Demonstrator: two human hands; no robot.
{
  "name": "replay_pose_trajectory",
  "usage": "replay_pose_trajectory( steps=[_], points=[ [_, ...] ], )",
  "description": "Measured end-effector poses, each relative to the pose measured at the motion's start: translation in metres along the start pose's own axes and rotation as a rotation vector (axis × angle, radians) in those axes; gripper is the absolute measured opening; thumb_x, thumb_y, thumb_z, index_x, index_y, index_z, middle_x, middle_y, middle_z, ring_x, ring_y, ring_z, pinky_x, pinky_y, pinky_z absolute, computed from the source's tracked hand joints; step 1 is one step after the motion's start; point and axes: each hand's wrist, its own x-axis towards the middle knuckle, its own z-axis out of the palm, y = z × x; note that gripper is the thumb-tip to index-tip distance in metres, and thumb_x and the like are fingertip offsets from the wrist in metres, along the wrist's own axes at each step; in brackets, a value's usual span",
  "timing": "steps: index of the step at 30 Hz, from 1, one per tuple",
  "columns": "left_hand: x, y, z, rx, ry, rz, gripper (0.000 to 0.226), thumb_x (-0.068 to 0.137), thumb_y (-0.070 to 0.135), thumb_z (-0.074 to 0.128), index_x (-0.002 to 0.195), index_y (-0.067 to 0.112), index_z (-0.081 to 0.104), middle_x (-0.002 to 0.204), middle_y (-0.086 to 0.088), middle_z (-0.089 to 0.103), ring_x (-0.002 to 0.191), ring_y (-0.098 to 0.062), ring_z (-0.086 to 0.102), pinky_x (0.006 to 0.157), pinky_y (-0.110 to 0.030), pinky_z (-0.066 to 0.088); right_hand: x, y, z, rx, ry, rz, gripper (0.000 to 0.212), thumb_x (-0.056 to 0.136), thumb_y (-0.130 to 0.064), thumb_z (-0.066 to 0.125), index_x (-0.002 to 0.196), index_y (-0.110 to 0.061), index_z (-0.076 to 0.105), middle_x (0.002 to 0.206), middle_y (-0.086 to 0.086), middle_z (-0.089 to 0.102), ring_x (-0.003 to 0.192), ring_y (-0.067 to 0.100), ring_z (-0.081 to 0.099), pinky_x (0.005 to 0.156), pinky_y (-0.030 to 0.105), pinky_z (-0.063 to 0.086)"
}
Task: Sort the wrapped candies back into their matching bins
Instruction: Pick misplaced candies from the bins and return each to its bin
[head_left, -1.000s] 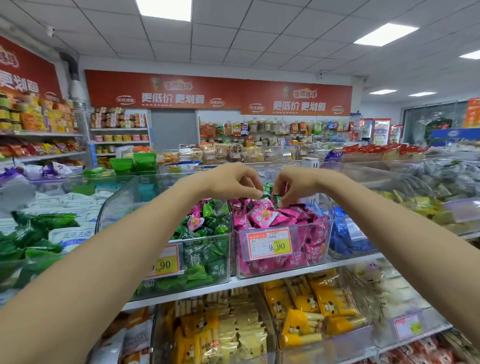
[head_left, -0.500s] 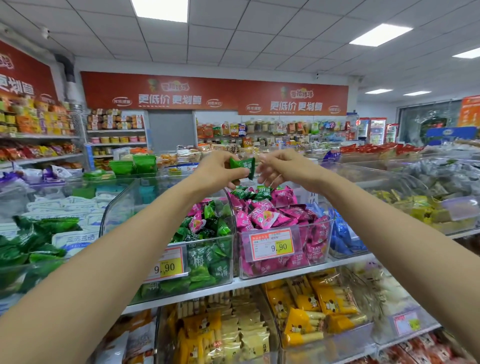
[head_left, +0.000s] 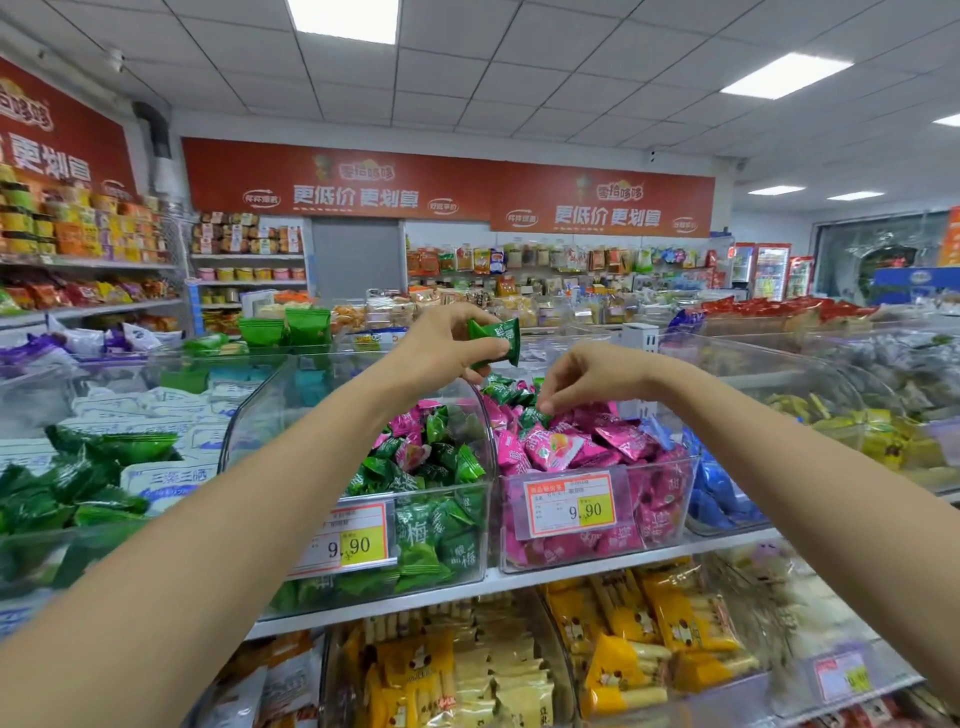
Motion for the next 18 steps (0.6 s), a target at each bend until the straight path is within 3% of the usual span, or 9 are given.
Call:
replay_pose_trajectory(
  steps=[4,6,8,11,14,18],
  points=[
    [0.001,-0.001,0.000,-0.018,-0.008,-0.002,0.031,0.090,0.016,0.067,0.119,0.011,0.058,0.088,-0.012,0.066,0.072,-0.016,0.066,0.063,-0.018,0.056,0.015,-0.006,0.014,-0.174,-0.103,0.075,0.015,0.090,-0.012,0.065,0.096,-0.002,0.074,0.058,-0.016,0.065,0.048,-0.007,0.054,0.052,0.009,0.041],
    [0.001,-0.003,-0.001,-0.025,-0.013,-0.008,0.030,0.090,0.016,0.067,0.118,0.009,0.059,0.090,-0.014,0.065,0.074,-0.018,0.066,0.063,-0.018,0.056,0.017,-0.005,0.016,-0.170,-0.104,0.053,0.009,0.089,-0.006,0.065,0.089,0.001,0.071,0.057,-0.015,0.063,0.046,-0.007,0.052,0.055,0.013,0.042],
    [0.002,-0.004,-0.001,-0.028,-0.017,-0.016,0.029,0.089,0.015,0.068,0.115,0.005,0.060,0.092,-0.017,0.065,0.075,-0.020,0.066,0.062,-0.017,0.055,0.013,-0.006,0.013,-0.088,-0.094,0.024,0.004,0.086,-0.007,0.070,0.083,-0.004,0.067,0.056,-0.013,0.064,0.048,-0.006,0.054,0.055,0.014,0.042],
    [0.004,-0.003,0.000,-0.021,-0.006,-0.022,0.029,0.091,0.015,0.067,0.115,0.003,0.059,0.093,-0.019,0.066,0.068,-0.015,0.066,0.057,-0.013,0.051,0.003,-0.004,-0.003,0.130,0.067,-0.039,0.017,0.082,-0.008,0.074,0.091,0.001,0.064,0.066,-0.006,0.066,0.056,0.000,0.058,0.057,0.015,0.045],
    [0.007,-0.002,0.003,0.027,0.027,0.013,0.031,0.095,0.015,0.060,0.125,0.016,0.053,0.103,-0.016,0.062,0.067,-0.016,0.066,0.055,-0.017,0.051,-0.007,-0.004,-0.020,0.300,0.180,-0.125,0.020,0.080,-0.008,0.074,0.093,0.003,0.063,0.080,0.008,0.069,0.070,0.012,0.063,0.069,0.023,0.052],
    [0.011,0.000,0.009,0.127,0.024,0.013,0.022,0.101,0.018,0.047,0.119,0.024,0.058,0.113,-0.004,0.057,0.070,-0.014,0.064,0.057,-0.020,0.051,-0.014,-0.011,-0.022,0.385,0.201,-0.223,0.015,0.077,-0.009,0.074,0.087,-0.004,0.064,0.084,0.013,0.069,0.076,0.019,0.065,0.069,0.022,0.054]
  ],
)
